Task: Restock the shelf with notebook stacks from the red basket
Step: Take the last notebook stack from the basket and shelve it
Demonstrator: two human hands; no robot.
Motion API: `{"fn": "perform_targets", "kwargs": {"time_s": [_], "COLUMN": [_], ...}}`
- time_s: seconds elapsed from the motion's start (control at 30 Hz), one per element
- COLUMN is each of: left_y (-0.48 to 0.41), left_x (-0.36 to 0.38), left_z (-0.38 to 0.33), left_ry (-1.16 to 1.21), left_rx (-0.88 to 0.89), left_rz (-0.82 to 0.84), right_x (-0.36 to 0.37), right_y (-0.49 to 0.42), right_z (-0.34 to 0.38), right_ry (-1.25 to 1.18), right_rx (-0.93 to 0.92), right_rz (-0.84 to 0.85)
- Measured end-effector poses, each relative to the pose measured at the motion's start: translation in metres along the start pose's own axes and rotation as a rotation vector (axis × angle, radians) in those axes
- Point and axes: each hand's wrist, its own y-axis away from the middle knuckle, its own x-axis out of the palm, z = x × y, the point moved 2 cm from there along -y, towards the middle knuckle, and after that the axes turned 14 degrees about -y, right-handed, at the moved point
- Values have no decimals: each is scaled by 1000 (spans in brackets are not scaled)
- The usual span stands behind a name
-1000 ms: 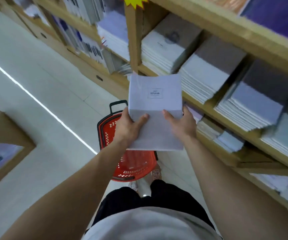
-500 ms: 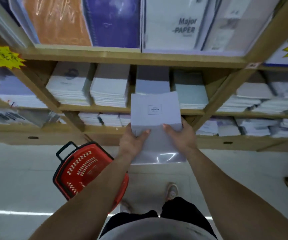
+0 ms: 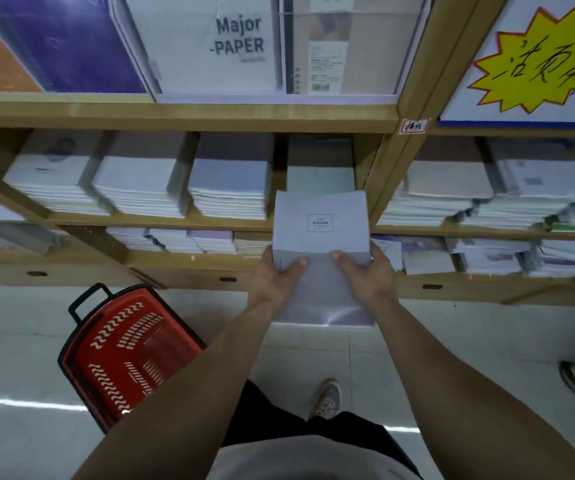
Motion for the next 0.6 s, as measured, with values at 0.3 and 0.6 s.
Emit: {"fn": "perform_targets", "kwargs": {"time_s": [0.3,0.6], "left_y": [-66,-132], "left_x": [6,8], "left_z": [-26,-32], "left_ry": [-86,-95], "left_rx": [-39,12], "left_rz": [-44,-74], "right_x": [17,50], "right_y": [-69,-123], "right_z": [13,11], "right_ry": [-13,-63], "right_rx": [-20,-2], "right_rz": [48,2]}}
